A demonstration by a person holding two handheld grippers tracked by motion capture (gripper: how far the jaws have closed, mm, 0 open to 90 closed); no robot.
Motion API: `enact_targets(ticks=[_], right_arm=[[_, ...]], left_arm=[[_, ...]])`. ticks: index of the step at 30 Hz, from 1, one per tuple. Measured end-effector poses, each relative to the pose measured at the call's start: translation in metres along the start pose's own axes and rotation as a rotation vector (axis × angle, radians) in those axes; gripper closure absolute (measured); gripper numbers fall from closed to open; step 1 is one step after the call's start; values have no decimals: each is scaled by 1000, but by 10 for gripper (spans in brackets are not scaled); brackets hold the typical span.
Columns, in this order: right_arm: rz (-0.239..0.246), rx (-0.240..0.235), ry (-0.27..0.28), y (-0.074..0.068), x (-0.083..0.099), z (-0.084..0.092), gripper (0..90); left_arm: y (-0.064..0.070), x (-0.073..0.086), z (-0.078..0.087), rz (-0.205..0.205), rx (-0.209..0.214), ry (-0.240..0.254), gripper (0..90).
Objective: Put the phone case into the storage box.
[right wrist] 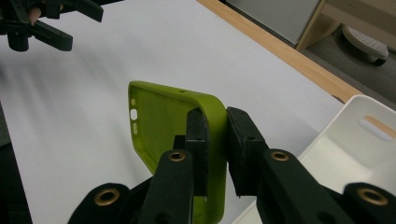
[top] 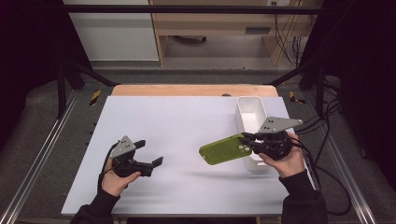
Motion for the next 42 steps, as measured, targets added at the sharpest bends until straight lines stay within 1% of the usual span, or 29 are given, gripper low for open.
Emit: enact_targets(ticks=[3, 9, 14, 19, 27, 36, 42], right_arm=[[18, 16, 0, 2, -5, 2, 796], [45, 48, 0, 6, -14, 6, 796], [67, 75, 6, 10, -22, 11, 796], [74, 107, 16, 16, -31, 14, 795], [89, 145, 23, 24, -45, 20, 795], [118, 183, 15, 27, -58, 21, 795], [139, 214, 7, 34, -66, 23, 795]], left_arm=[[-3, 2, 2, 3, -6, 4, 23], [-8, 8, 4, -5, -16, 0, 19], [-13, 10, 6, -4, -29, 9, 18], [-15, 13, 7, -7, -34, 8, 17], [-19, 16, 9, -10, -44, 8, 16], [-22, 18, 11, -15, -49, 11, 12], [-24, 20, 12, -12, -54, 9, 11]])
Point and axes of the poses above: each handheld gripper's, and its own axes: z roughly backward along the jaws, x roughly out of its underside, y roughly to its right, the point moved 10 cm from there along -z, roughly forward along the jaws, and after that the axes turned 7 degrees about -z, right-handed, at the moved point
